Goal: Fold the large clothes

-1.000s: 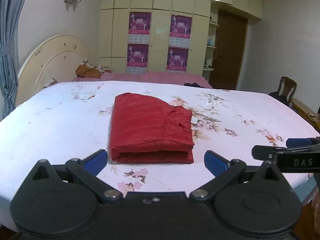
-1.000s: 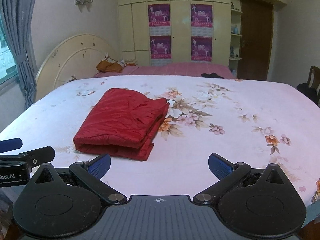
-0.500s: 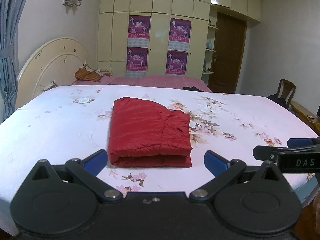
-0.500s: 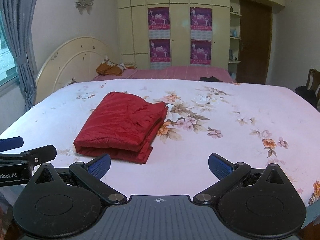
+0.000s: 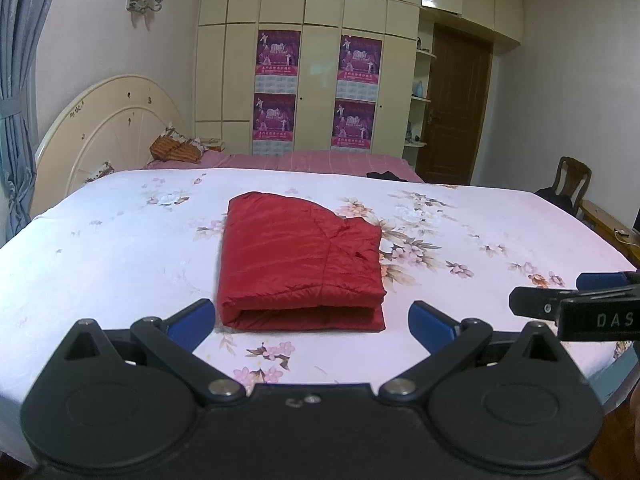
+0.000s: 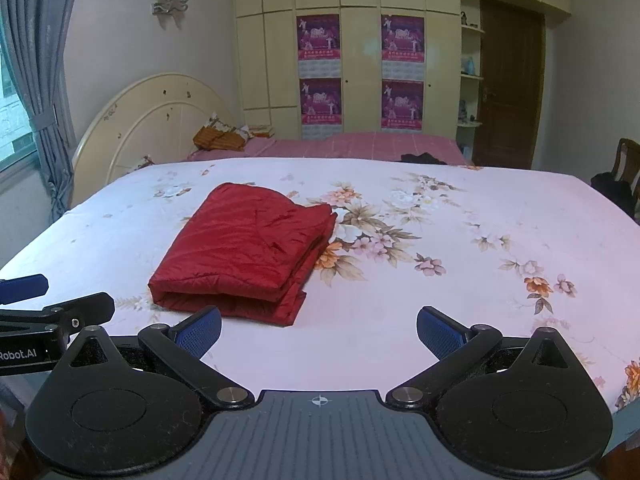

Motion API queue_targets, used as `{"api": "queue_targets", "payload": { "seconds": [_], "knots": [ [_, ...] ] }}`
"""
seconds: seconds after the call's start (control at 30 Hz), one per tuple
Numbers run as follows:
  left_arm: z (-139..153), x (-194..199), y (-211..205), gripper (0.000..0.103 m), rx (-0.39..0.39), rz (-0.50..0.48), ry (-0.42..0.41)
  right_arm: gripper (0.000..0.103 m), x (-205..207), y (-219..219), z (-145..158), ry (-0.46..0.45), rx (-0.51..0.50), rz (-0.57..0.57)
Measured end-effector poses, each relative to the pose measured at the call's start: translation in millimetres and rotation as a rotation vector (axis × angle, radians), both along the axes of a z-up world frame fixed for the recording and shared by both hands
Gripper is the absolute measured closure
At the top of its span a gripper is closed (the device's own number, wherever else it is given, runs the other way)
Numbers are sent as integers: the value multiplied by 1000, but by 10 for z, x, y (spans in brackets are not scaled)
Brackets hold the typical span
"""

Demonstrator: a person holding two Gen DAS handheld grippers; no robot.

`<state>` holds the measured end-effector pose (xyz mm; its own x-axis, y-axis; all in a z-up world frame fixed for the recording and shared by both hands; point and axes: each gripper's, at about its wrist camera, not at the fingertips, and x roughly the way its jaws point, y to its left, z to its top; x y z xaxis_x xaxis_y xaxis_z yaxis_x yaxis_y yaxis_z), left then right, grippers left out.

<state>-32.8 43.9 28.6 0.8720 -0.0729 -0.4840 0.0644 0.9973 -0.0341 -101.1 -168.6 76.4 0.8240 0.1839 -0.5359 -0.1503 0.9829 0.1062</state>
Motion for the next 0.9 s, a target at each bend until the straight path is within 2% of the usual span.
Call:
{"api": "queue_targets", "payload": {
  "seconds": [0.9],
  "knots": [
    [2,19,-17,0,2,-14,-8,0,-19,4,22,-7,-2,0]
  ]
}}
